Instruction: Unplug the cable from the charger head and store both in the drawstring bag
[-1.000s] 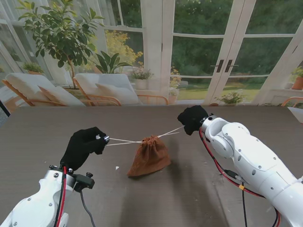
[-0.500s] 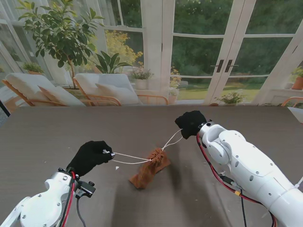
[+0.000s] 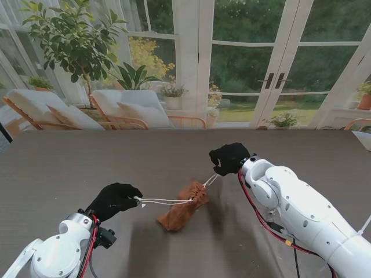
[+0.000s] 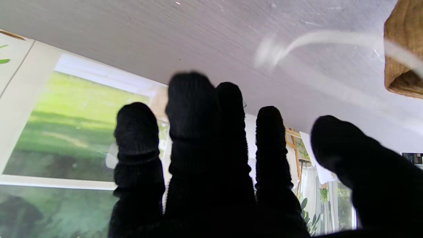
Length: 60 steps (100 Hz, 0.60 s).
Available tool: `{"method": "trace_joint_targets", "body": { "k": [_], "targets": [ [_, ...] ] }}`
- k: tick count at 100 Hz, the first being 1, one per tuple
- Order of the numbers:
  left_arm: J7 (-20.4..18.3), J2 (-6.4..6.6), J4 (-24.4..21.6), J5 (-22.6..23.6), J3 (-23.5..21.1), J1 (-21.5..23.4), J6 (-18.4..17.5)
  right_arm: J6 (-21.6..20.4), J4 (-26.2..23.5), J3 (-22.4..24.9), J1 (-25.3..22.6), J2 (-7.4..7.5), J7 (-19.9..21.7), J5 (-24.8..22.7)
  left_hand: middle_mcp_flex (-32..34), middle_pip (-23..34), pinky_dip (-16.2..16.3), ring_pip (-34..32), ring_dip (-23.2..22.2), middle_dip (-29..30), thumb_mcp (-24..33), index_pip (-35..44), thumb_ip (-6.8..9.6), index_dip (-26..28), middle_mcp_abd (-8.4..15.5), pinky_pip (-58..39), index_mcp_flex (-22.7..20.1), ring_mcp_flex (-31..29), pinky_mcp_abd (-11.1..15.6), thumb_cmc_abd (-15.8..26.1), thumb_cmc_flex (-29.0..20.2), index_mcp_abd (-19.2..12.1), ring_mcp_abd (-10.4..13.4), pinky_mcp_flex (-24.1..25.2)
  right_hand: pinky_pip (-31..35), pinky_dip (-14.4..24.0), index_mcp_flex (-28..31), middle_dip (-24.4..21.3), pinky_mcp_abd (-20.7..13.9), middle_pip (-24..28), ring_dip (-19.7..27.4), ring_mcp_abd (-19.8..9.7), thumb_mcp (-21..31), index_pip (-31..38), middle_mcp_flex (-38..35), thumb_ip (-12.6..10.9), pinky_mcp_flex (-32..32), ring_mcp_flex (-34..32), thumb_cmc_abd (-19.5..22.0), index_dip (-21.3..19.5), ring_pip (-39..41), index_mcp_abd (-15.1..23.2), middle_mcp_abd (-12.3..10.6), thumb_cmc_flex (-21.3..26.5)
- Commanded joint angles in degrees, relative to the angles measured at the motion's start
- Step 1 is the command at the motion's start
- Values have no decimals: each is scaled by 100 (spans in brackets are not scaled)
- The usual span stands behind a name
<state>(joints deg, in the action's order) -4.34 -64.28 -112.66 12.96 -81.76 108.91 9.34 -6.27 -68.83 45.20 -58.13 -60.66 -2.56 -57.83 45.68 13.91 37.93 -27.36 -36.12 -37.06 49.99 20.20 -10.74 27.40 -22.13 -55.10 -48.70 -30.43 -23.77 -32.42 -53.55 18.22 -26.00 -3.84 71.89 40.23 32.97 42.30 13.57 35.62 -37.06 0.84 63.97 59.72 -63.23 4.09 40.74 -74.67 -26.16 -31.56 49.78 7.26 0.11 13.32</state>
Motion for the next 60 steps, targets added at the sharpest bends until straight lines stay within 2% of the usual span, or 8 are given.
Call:
{"method": "trace_joint_targets", "body": {
  "k": [1,5,16,22,28,44,54,60],
  "targets": [
    [-188,21,46,50,5,-14,59,-83,-50,24,-44,21,134,-53,-275,-301,-187,499,380,450,431,-631,435,-307,86,466,160,345,320,337,471,136,71,206,-463,-104,-274,-351,319,-281,106,240,-368,-586,410,-353,667,168,373,-154,-839,-118,244,-289],
    [-238,34,59,93,6,-25,75,-105,-60,40,-47,26,149,-63,-407,-484,-273,745,547,663,467,-839,512,-491,101,697,304,482,364,336,604,183,114,252,-680,-144,-384,-571,395,-491,180,351,-483,-956,638,-395,431,409,336,-312,-1320,-220,317,-342],
    [-340,61,75,155,-3,-36,100,-151,-144,148,-89,38,241,-65,-941,-809,-529,1402,1023,1256,325,-1199,463,-915,156,1578,807,954,499,108,908,292,255,422,-1078,-267,-775,-995,530,-890,518,627,-711,-1410,1186,-339,-88,1042,154,-116,-2191,-415,442,-432],
    [-360,67,77,173,-11,-34,102,-162,-221,236,-128,41,328,-40,-1189,-894,-639,1663,1205,1463,228,-1329,435,-1057,205,2022,1053,1175,548,41,1087,277,316,476,-1290,-347,-876,-1161,606,-1016,735,776,-868,-1569,1461,-315,-349,1374,133,4,-2559,-372,494,-470],
    [-347,62,86,157,-19,-34,88,-168,-307,331,-177,43,407,-12,-1295,-926,-695,1813,1319,1604,147,-1321,423,-1115,229,2394,1097,1283,572,53,1179,263,365,456,-1403,-391,-888,-1226,629,-1030,881,812,-1055,-1652,1646,-308,-531,1642,240,65,-2763,-233,488,-510],
    [-95,7,181,95,6,-64,-150,-51,-631,665,-422,19,568,168,-1437,-968,-615,2029,1457,1838,-180,-1269,399,-1162,402,3277,1155,1389,569,132,1394,-175,376,298,-1586,-449,-834,-1288,598,-1075,1043,830,-1318,-1796,1961,-314,-932,2100,367,106,-2968,-16,491,-477],
    [141,-35,277,113,30,-95,-418,126,-879,903,-649,-16,628,374,-1402,-964,-373,2095,1466,1871,-305,-1232,398,-1148,497,4016,1133,1385,528,151,1428,-360,398,51,-1709,-481,-830,-1324,545,-1121,1142,823,-1427,-1917,2159,-312,-1167,2375,412,114,-3084,35,473,-439],
    [275,-56,347,145,37,-115,-618,211,-1016,1050,-803,-48,588,530,-1422,-976,-304,2127,1480,1884,-301,-1215,405,-1140,539,4122,1108,1414,539,134,1380,-476,433,70,-1766,-492,-821,-1335,534,-1136,1178,849,-1430,-1968,2216,-310,-1298,2513,387,121,-3138,91,436,-410]
  ]
}}
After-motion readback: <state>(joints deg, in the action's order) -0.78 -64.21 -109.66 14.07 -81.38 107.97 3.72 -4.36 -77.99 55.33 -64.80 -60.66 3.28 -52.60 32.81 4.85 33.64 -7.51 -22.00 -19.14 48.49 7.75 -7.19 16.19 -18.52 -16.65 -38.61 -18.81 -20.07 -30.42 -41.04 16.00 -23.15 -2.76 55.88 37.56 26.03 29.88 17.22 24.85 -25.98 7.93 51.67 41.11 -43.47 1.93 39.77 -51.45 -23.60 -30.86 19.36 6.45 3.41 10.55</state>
